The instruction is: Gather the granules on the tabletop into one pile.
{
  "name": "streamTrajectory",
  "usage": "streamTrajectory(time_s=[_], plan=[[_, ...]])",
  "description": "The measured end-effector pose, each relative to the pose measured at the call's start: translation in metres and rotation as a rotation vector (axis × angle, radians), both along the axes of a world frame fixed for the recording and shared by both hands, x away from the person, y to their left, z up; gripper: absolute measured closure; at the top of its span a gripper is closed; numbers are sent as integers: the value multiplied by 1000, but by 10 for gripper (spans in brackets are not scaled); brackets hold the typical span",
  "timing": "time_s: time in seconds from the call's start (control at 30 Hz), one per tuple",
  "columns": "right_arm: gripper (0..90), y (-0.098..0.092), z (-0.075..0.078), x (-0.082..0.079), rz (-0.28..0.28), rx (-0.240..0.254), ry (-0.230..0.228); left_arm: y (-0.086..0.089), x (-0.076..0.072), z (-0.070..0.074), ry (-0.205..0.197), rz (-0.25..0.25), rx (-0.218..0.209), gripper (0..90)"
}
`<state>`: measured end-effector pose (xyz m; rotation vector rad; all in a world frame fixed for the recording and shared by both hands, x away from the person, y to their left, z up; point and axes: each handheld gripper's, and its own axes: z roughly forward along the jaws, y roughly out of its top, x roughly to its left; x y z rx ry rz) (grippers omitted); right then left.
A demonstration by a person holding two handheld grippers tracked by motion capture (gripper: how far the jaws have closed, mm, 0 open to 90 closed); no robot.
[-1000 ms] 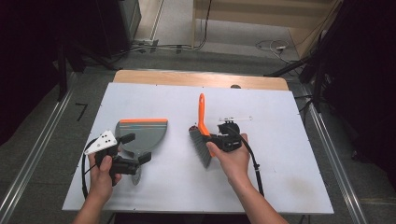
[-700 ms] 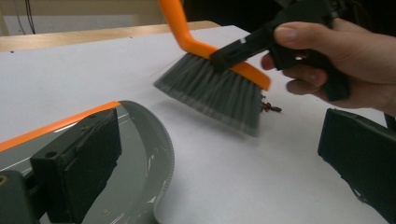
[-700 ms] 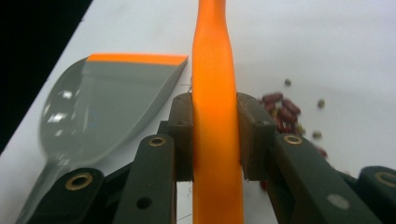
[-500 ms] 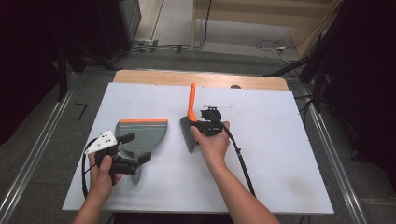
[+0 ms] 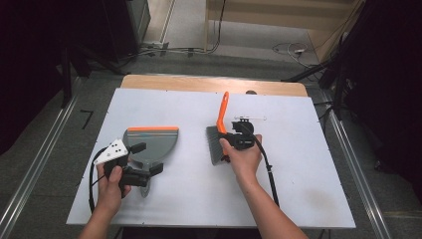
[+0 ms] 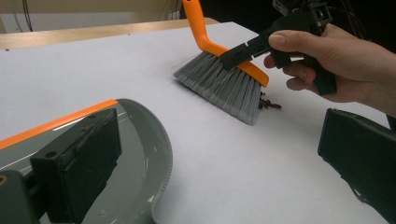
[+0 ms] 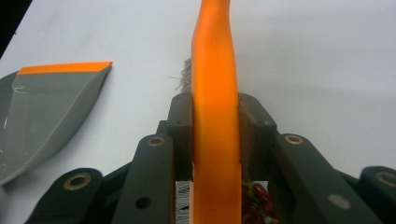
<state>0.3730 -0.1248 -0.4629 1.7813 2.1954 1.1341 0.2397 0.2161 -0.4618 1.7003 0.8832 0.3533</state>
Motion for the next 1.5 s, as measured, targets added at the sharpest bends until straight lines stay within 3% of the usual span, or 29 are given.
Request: streamTrajectory(time_s=[0.3,0.43,0.47,0.63,0.67,0.73,0.83,0.87,0.9,0.93,1.03,1.13,1.23,1.37,1.5], plan=[[681,-16,2,-2,7,-13,-10,1,0,0,1,4,-3,0],[687,-20,7,0,117,43,-48,1,0,0,0,1,-3,0],[687,-20,7,0,117,43,-48,1,0,0,1,1,-2,0],[688,-25,28,-5,267,-56,-120,1,0,0,2,2,0,0],[688,-30,38,-8,341,-96,-160,1,1,0,2,2,0,0],[688,-33,41,-9,372,-112,-174,0,1,0,4,3,-1,0],[689,-41,53,-17,529,-177,-215,-1,1,-1,4,3,-2,0],[689,-46,55,-23,623,-221,-222,-1,1,-1,5,3,-1,0],[689,-49,55,-27,668,-246,-219,-1,1,-1,4,2,-2,0],[689,-49,55,-27,668,-246,-219,-1,0,-1,5,2,-2,0],[690,-58,46,-39,819,-285,-198,-1,0,-1,8,2,3,0],[690,-62,32,-45,919,-305,-199,-3,1,-2,10,1,2,0],[690,-59,21,-45,998,-284,-246,-3,3,-2,11,2,5,0],[689,-52,17,-32,996,-273,-279,-4,3,-2,12,1,9,0],[686,-48,15,-17,1029,-263,-325,-3,3,-3,14,2,7,0]])
